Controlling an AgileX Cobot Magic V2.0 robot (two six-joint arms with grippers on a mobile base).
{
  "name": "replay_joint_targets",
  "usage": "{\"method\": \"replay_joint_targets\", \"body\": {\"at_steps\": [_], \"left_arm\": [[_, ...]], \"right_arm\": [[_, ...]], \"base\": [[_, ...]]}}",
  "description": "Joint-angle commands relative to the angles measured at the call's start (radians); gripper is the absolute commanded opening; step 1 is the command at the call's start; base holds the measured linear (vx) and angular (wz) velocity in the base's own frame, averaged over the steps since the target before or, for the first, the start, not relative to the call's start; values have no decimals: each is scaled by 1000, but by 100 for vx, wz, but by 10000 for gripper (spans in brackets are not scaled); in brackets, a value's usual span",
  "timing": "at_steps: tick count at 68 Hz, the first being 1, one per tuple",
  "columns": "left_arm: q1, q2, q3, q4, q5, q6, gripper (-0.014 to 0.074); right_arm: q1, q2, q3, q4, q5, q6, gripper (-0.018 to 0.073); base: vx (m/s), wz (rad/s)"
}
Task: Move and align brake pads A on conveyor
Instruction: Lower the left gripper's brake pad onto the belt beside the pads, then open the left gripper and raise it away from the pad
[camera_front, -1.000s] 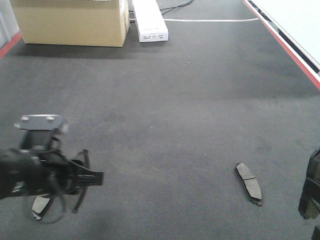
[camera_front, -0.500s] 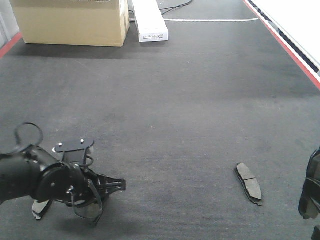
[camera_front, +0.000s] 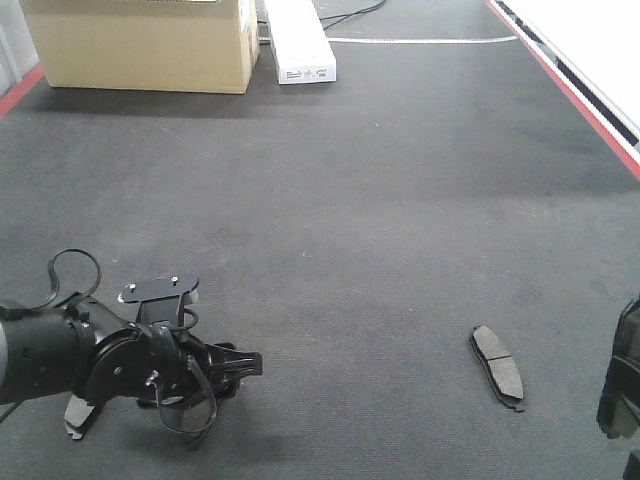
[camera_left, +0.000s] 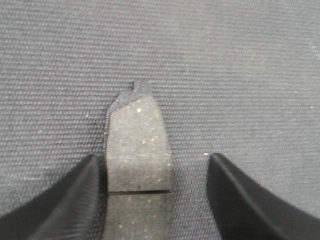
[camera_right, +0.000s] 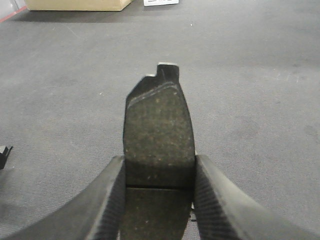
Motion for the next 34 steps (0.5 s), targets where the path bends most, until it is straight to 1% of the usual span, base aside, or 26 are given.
{"method": "replay_joint_targets", "body": {"at_steps": [1,12,23,28,34], "left_arm": [[-3,-78,-19,10,-11,-2,482],[-3,-198,-18,87,39,-2,482],[-3,-349,-17,159,178,0,482],[-7,-415,-17,166,239,25,482],[-25,-511,-17,164,302,85,482]], "right_arm": [[-5,6,-32,-10,-93,-10,-4],[-5,6,-32,-10,-93,-10,-4],[-5,6,-32,-10,-93,-10,-4],[-5,6,-32,-10,-93,-10,-4],[-5,6,-32,-10,-93,-10,-4]], "base": [[0,0],[0,0],[0,0],[0,0],[0,0]]}}
